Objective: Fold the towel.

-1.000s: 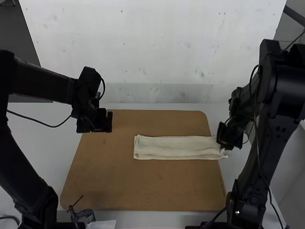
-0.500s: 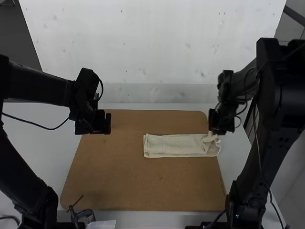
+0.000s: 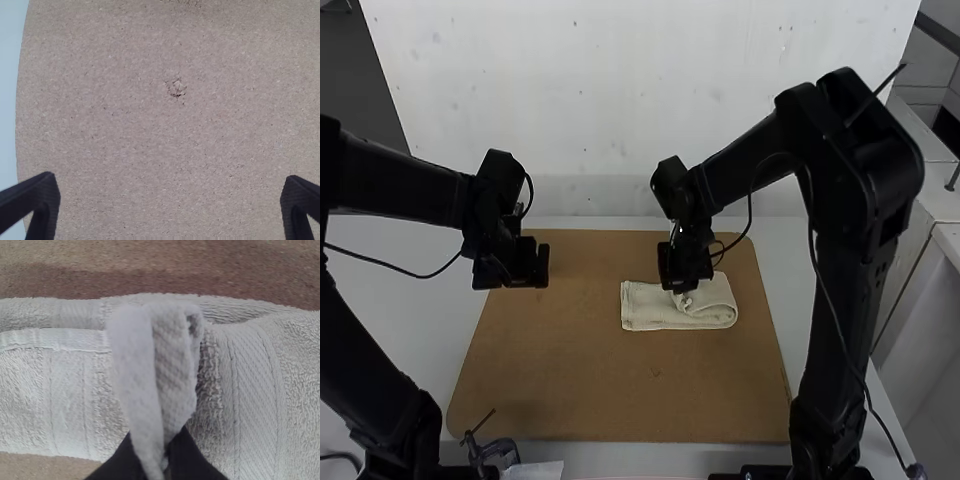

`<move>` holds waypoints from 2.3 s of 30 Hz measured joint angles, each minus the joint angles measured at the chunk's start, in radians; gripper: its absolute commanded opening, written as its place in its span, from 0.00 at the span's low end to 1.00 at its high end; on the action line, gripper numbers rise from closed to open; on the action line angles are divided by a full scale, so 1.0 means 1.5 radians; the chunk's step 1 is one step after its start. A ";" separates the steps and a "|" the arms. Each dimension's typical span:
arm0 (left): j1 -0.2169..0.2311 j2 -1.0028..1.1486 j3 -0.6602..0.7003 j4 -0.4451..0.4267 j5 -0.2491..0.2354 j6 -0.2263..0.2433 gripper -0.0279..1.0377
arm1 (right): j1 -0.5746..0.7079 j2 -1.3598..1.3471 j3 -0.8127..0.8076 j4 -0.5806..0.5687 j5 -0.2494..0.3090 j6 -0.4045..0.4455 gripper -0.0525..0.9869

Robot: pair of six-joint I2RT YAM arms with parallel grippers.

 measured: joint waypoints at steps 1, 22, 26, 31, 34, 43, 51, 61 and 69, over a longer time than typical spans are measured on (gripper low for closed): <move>0.002 0.000 -0.004 0.000 0.000 0.000 0.95 | 0.011 0.011 0.009 0.000 0.004 0.011 0.06; 0.008 -0.003 -0.013 0.006 0.000 0.003 0.95 | 0.122 0.137 0.201 -0.076 0.036 0.080 0.06; 0.011 -0.003 -0.017 0.012 0.000 0.003 0.95 | 0.132 0.164 0.210 -0.088 0.037 0.087 0.24; 0.011 -0.003 -0.025 0.013 0.000 0.005 0.95 | 0.132 0.163 0.210 -0.087 0.036 0.095 0.54; 0.011 -0.003 -0.025 0.013 0.000 0.005 0.95 | 0.131 0.142 0.210 -0.087 0.030 0.097 0.53; 0.011 -0.003 -0.025 0.013 0.000 0.005 0.95 | 0.105 0.036 0.206 -0.086 0.029 0.097 0.06; 0.011 -0.003 -0.026 0.018 0.000 0.005 0.95 | 0.105 0.112 0.174 -0.059 0.035 0.096 0.07; 0.011 -0.003 -0.025 0.031 0.000 0.005 0.96 | 0.149 0.155 0.181 -0.036 0.039 0.096 0.07; 0.016 -0.002 -0.026 0.043 0.002 0.008 0.96 | 0.183 0.176 0.211 -0.034 0.040 0.096 0.07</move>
